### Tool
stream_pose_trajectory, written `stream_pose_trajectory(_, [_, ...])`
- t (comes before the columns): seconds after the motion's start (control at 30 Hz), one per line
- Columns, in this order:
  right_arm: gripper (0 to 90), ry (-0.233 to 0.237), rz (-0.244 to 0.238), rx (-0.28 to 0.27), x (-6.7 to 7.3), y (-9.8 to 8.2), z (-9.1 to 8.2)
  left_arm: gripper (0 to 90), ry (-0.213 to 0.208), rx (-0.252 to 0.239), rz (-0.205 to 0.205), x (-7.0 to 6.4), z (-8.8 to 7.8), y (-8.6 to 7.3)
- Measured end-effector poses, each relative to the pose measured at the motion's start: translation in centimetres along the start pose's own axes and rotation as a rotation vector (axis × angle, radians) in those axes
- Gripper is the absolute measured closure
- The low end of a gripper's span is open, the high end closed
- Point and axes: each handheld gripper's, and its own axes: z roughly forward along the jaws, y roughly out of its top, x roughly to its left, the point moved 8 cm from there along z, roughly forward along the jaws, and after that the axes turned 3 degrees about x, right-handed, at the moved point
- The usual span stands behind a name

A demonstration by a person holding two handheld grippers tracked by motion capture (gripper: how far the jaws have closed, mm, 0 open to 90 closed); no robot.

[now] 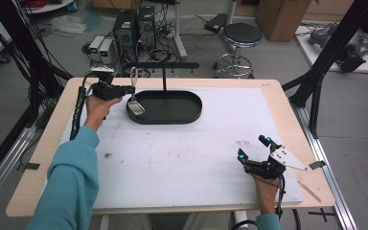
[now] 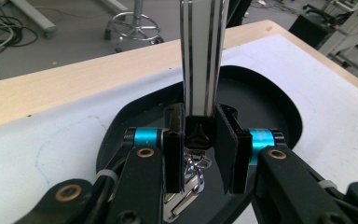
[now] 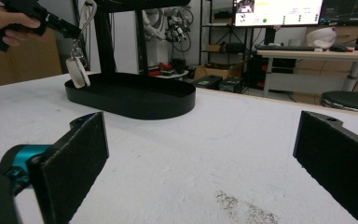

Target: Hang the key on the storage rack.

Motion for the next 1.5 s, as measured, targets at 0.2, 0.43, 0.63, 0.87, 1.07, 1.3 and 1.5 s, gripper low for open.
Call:
stream_pose_trajectory(0.2, [2.6, -0.001, -0.003, -0.001, 0.0, 0.0, 0.0, 73.4, 0.035, -0.003, 0.021, -0.1, 0.5, -0.1])
stream_pose_trajectory(0.43, [2.6, 0.0, -0.003, 0.0, 0.0, 0.0, 0.0, 73.3, 0.073, -0.007, 0.037, -0.1, 0.7, 0.0])
stream_pose_trajectory(0.63, [2.6, 0.004, 0.006, 0.001, 0.1, 0.0, 0.0, 73.1, 0.117, -0.014, 0.05, -0.2, 1.1, 0.0])
stream_pose_trajectory(0.87, [2.6, 0.002, -0.004, -0.004, 0.0, 0.0, 0.0, 70.8, 0.134, -0.01, 0.046, 0.1, 1.3, -0.3])
stream_pose_trajectory(1.07, [2.6, 0.002, -0.004, -0.005, 0.0, 0.0, 0.0, 70.0, 0.117, -0.022, 0.067, 0.1, 1.3, -0.3])
stream_pose_trajectory(1.3, [2.6, 0.0, 0.003, 0.001, 0.0, 0.0, 0.0, 37.1, 0.131, -0.02, 0.095, 0.3, 1.1, -0.4])
stream_pose_trajectory(1.5, [2.6, 0.004, 0.003, 0.002, 0.1, 0.0, 0.0, 1.7, 0.084, -0.086, 0.121, -1.0, -0.7, -0.7])
